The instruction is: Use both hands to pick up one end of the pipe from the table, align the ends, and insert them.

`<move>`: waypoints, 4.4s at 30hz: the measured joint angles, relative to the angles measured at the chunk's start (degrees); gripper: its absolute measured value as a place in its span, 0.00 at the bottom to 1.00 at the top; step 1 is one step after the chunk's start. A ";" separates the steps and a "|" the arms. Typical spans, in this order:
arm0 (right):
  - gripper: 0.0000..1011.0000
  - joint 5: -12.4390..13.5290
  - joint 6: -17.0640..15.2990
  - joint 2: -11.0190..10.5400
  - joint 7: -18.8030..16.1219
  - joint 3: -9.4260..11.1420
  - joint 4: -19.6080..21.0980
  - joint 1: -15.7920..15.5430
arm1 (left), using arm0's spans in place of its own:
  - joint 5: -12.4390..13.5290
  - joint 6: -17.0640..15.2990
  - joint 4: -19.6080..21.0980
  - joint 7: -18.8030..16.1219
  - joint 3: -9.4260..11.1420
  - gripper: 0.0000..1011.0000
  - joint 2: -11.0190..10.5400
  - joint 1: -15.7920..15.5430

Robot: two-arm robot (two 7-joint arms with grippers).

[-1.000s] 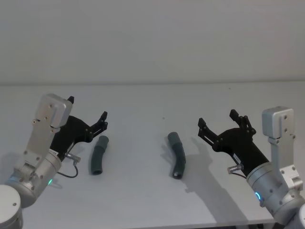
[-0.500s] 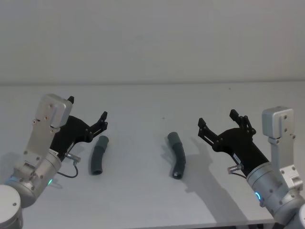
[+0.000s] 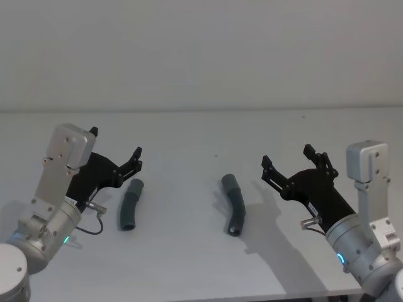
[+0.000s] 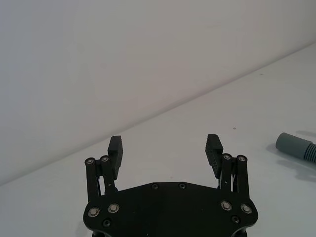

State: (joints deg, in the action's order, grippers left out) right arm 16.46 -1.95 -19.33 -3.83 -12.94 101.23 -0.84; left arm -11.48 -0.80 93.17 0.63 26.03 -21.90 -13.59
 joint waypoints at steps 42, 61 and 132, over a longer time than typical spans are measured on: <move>0.99 0.00 0.00 0.00 0.00 0.00 0.00 0.00 | 0.00 0.00 0.00 0.00 0.00 0.99 0.00 0.00; 0.99 0.00 0.00 0.00 0.00 0.00 0.00 0.00 | 0.01 0.00 0.00 0.00 0.00 0.99 0.00 0.00; 0.99 0.00 0.00 0.00 0.00 0.00 0.00 0.00 | -5.88 -28.79 9.86 0.76 -2.26 0.99 -0.73 2.59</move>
State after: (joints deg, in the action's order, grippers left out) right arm 16.46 -1.95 -19.33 -3.83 -12.94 101.23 -0.84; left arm -17.36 -29.59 103.03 1.39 23.76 -22.63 -10.99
